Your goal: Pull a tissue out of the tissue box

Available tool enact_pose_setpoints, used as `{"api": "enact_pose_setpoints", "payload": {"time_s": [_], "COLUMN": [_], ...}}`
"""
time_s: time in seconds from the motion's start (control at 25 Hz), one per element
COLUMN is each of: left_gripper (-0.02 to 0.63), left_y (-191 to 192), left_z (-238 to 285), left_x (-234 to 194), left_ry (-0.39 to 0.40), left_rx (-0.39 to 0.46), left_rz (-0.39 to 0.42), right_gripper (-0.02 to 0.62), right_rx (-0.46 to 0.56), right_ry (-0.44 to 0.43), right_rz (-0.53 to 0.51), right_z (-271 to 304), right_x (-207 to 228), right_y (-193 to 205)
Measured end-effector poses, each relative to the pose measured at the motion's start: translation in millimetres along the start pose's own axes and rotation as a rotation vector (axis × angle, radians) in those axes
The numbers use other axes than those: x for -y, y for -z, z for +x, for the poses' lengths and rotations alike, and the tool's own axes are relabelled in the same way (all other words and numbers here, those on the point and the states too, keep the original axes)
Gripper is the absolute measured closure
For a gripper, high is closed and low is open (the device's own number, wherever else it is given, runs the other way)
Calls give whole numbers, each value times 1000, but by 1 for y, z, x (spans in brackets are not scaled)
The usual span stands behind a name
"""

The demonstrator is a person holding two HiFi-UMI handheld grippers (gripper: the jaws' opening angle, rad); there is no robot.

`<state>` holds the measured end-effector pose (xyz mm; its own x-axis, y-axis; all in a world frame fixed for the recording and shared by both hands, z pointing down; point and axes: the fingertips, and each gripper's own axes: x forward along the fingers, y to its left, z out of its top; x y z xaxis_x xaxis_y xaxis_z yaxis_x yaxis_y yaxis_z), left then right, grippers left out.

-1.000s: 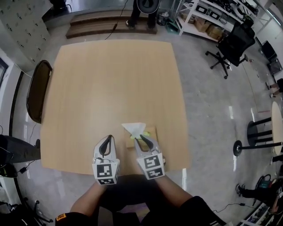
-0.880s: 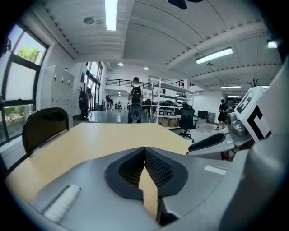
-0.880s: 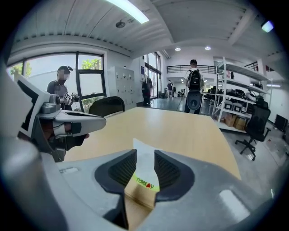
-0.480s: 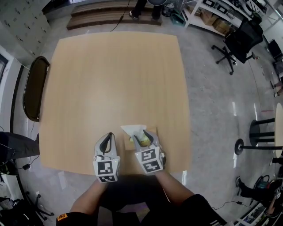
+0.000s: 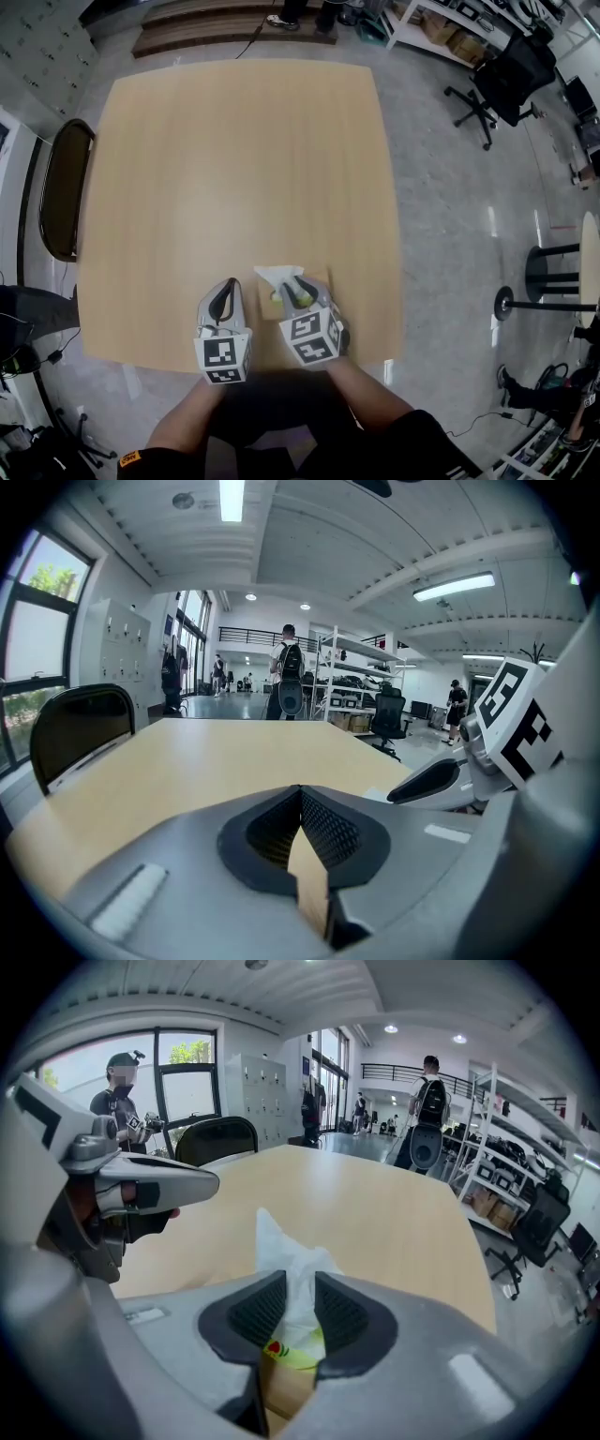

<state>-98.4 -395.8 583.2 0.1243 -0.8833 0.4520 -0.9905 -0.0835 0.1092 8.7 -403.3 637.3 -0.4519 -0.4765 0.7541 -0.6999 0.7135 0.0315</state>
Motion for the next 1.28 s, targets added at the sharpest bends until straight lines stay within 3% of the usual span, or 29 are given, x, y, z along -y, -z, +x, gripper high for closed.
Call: {"api": "enact_pose_setpoints", "payload": {"time_s": [0.28, 0.64, 0.8, 1.04, 1.28], "left_gripper": [588, 588, 588, 588, 588], "left_y": [3, 2, -8, -17, -18], "left_z": [1, -9, -21, -42, -79], "left_x": [3, 4, 9, 2, 2], "left_ry": [28, 47, 73, 98, 124], "left_rx": [0, 2, 39, 92, 121], "left_rz": [-6, -2, 12, 28, 46], "right_gripper": [592, 595, 595, 595, 595], "right_rx": [-2, 118, 197, 281, 308], "right_ry": [7, 69, 104, 141, 169], "right_rz": [-5, 101, 124, 129, 151], "right_z": [1, -27, -48, -65, -88], "right_x": [-5, 10, 10, -10, -42], "right_y": [0, -22, -39, -53, -40]}}
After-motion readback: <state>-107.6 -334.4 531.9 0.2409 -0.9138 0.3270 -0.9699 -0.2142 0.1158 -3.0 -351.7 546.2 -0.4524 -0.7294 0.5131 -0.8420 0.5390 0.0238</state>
